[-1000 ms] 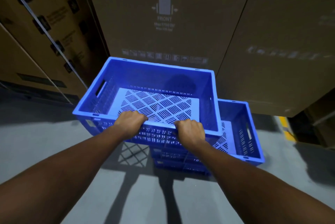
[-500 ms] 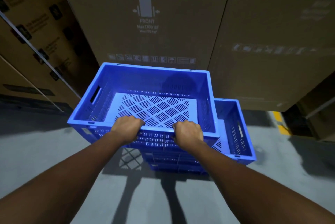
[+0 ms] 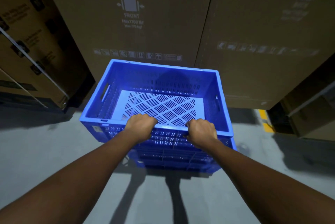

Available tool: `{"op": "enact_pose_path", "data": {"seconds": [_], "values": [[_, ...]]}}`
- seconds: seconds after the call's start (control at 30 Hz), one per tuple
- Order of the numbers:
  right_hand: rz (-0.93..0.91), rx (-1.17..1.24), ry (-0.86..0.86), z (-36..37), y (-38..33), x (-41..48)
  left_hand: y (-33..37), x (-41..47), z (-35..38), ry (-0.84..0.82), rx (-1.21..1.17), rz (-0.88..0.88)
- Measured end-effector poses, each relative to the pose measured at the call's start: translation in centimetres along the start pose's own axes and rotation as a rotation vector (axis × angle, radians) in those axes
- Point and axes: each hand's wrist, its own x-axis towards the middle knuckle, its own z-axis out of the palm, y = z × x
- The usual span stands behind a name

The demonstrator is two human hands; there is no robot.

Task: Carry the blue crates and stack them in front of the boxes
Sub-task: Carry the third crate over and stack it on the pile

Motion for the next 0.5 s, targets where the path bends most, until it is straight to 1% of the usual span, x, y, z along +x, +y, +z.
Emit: {"op": "enact_pose_path", "data": {"seconds": [0.5], "values": [[0.044,0.014,-0.019,0.3,7.5,-1.8,7.5,2.1,-1.9,-0.003,-0.008,0.039]]}}
